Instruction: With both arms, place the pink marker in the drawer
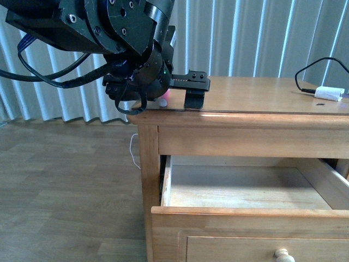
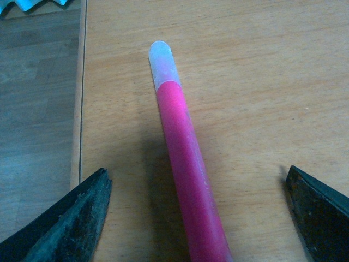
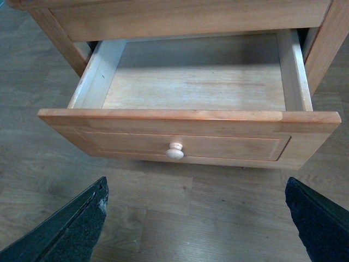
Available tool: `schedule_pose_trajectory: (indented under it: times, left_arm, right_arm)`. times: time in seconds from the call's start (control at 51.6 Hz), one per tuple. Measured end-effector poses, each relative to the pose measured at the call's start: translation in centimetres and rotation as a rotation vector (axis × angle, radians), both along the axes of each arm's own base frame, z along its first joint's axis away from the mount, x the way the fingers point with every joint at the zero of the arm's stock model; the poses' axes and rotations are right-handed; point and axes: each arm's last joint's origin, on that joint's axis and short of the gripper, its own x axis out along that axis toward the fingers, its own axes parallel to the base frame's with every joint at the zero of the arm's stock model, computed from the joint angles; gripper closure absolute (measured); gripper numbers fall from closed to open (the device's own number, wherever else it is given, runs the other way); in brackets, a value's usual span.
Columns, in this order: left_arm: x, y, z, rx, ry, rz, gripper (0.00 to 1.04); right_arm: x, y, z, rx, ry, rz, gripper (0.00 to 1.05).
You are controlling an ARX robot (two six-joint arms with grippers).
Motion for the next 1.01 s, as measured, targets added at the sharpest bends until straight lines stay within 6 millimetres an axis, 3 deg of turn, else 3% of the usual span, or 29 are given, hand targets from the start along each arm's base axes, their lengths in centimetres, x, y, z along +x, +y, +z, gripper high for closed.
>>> schedule_pose_trajectory:
  times: [0.136, 0.31, 0.601, 0.834, 1.008]
  left_arm:
    - [0.0, 0.0, 0.0, 0.010, 0.008, -0.007, 0.10]
    - [-0.1, 0.0, -0.1, 0.033, 0.015, -0.023, 0.46]
    - [-0.9, 0.8, -0.3, 0.047, -0.019, -0.109, 0.90]
    - [-3.3, 1.7, -0.1, 0.085, -0.073, -0.340, 0.90]
    - [-5.8, 2.2, 1.4, 0.092, -0.132, -0.489, 0.90]
  right_arm:
    - [0.0, 0.0, 0.0, 0.000, 0.000, 0.000, 0.09]
    - [0.0, 0.0, 0.0, 0.000, 0.000, 0.000, 0.09]
    - [0.0, 0.0, 0.0, 0.000, 0.000, 0.000, 0.09]
    - [0.0, 0.0, 0.0, 0.000, 0.000, 0.000, 0.09]
    - [0.0, 0.0, 0.0, 0.000, 0.000, 0.000, 0.09]
